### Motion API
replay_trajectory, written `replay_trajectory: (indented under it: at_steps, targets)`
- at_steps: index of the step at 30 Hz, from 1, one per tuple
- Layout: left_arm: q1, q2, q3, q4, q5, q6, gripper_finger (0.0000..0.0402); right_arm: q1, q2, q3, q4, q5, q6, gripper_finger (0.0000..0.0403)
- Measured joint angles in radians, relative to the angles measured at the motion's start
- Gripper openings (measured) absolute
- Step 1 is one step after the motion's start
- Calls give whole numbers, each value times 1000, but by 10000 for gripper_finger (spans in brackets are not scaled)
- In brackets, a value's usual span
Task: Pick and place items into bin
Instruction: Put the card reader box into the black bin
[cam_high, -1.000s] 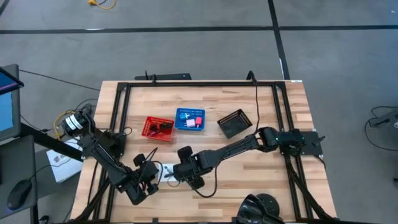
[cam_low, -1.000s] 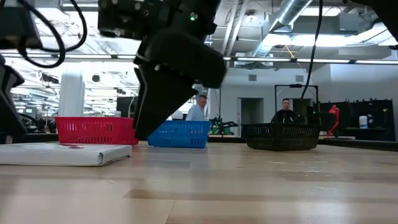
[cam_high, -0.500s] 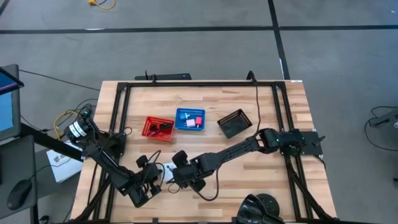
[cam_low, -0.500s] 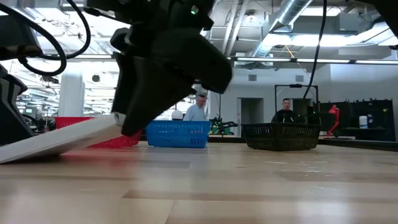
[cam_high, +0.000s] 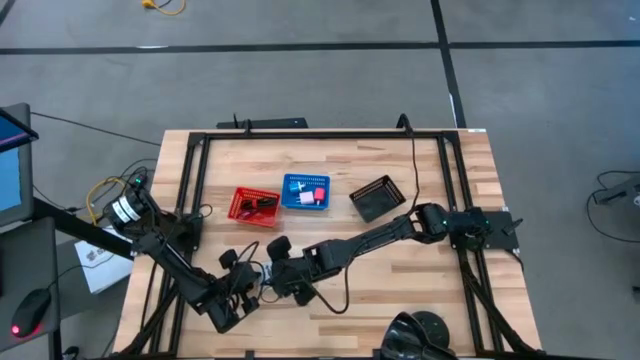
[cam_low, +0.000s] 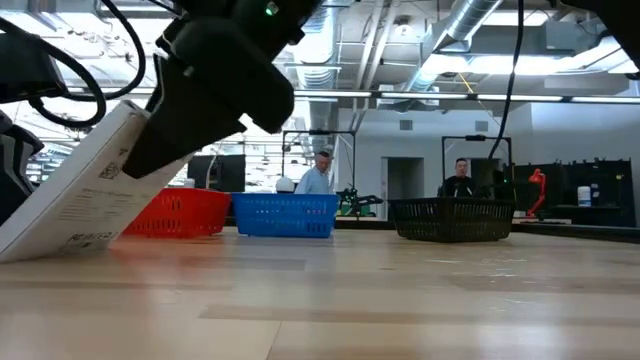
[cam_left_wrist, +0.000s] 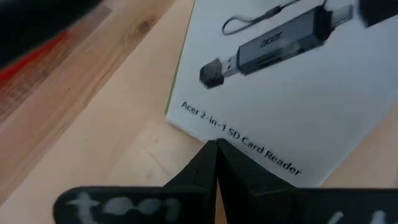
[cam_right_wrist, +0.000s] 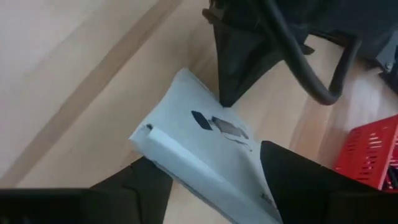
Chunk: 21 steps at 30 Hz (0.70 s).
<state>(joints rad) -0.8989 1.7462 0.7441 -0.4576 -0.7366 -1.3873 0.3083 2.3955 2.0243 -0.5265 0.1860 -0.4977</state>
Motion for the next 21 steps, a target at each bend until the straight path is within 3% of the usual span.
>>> replay_trajectory:
  at_steps: [5,11,14,17,21]
  targets:
    - [-1,1,3,-26,24,-20,0,-2,0,0,-54,-17,-3,177]
    - [-1,3,63,-246,63,-97,0,-1,-1,2,-80,-48,5,72]
    - [-5,2,113,-386,95,-155,0,-1,-4,3,-88,31,87,37]
    - [-20,2,155,-527,103,-226,0,2,-18,0,-150,153,171,37]
    - [-46,1,207,-700,120,-336,0,10,-51,-3,-298,416,289,37]
